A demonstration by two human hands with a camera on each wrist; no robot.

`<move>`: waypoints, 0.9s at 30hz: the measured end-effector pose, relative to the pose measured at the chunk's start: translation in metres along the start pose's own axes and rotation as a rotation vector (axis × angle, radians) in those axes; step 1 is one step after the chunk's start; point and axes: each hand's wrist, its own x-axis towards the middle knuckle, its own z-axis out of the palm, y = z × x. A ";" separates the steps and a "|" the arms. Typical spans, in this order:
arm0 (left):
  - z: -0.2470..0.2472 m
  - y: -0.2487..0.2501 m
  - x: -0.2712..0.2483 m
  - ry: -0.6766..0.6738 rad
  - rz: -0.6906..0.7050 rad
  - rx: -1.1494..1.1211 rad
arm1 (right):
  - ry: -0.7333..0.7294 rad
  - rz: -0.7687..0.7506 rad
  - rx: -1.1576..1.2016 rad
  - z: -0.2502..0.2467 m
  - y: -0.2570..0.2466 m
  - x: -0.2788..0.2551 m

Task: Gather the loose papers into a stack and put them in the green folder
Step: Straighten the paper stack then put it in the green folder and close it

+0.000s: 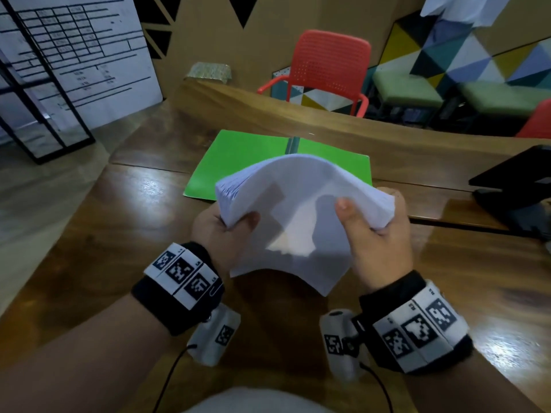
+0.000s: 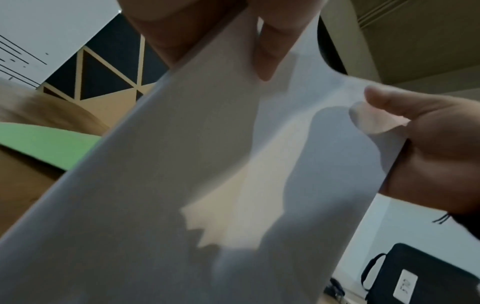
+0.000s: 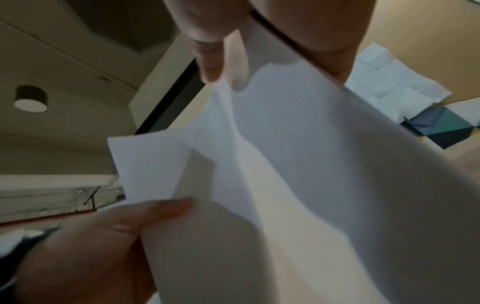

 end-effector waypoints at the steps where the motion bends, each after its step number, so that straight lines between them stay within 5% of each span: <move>1: -0.002 0.005 0.000 0.005 0.049 -0.034 | 0.002 0.013 0.040 -0.001 -0.004 0.002; 5: -0.009 0.038 -0.003 -0.005 0.284 -0.244 | -0.006 0.089 0.143 -0.001 -0.014 0.011; 11: -0.006 0.049 0.012 0.071 0.180 -0.338 | -0.037 0.094 0.199 -0.008 -0.011 0.023; 14: -0.013 0.039 0.011 -0.084 0.306 -0.357 | -0.115 0.102 0.235 -0.011 0.003 0.021; 16: -0.011 0.030 0.007 -0.143 0.344 -0.173 | -0.078 0.137 0.219 -0.007 0.006 0.018; 20: -0.003 0.027 0.008 0.030 0.212 -0.175 | 0.010 0.147 0.217 -0.002 0.002 0.015; 27: -0.004 0.027 0.001 0.016 0.189 -0.172 | 0.045 0.119 0.208 -0.002 0.001 0.006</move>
